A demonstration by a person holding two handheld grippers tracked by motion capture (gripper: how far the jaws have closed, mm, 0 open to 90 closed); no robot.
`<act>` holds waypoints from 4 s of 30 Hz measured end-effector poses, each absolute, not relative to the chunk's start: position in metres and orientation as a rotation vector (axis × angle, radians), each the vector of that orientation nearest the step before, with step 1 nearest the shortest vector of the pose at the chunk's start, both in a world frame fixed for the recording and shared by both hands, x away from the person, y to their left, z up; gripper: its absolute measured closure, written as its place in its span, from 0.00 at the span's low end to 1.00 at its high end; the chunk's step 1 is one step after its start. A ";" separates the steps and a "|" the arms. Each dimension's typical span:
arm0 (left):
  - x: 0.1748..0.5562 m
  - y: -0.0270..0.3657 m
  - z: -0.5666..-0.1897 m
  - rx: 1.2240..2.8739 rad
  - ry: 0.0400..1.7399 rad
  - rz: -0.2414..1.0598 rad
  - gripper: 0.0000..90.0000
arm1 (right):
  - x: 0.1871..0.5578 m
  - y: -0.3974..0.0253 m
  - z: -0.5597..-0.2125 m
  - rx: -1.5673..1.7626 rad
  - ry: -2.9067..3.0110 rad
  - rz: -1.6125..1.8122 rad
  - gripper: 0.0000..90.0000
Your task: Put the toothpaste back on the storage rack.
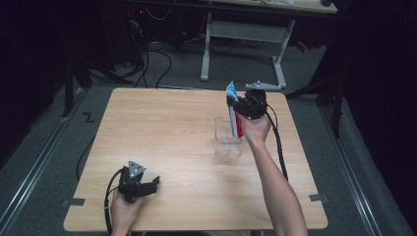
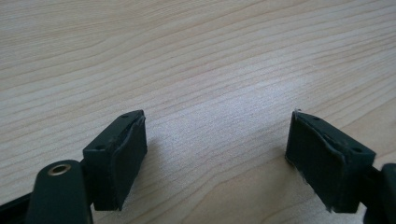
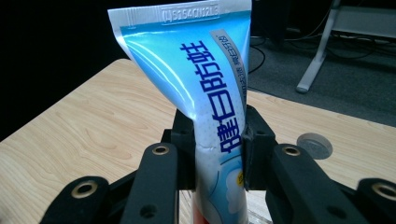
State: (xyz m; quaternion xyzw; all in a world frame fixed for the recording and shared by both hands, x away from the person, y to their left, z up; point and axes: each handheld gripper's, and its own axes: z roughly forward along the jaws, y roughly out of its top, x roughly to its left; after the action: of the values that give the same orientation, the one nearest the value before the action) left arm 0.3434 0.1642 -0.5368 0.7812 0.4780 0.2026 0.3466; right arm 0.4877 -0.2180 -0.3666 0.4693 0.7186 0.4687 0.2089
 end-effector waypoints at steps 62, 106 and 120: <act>0.343 0.164 -0.537 2.026 1.242 0.527 0.23 | 0.481 -0.239 -0.401 1.387 2.068 1.241 0.78; 0.343 0.164 -0.537 2.024 1.243 0.527 0.23 | 0.467 -0.247 -0.414 1.406 2.102 1.174 0.75; 0.343 0.164 -0.537 2.024 1.243 0.527 0.23 | 0.465 -0.253 -0.411 1.426 2.062 1.147 0.70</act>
State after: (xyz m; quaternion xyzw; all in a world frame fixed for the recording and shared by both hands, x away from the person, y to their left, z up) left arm 0.3433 0.1640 -0.5369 0.7802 0.4791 0.2030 0.3472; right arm 0.4646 -0.2533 -0.4113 0.5077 0.7342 0.4083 0.1910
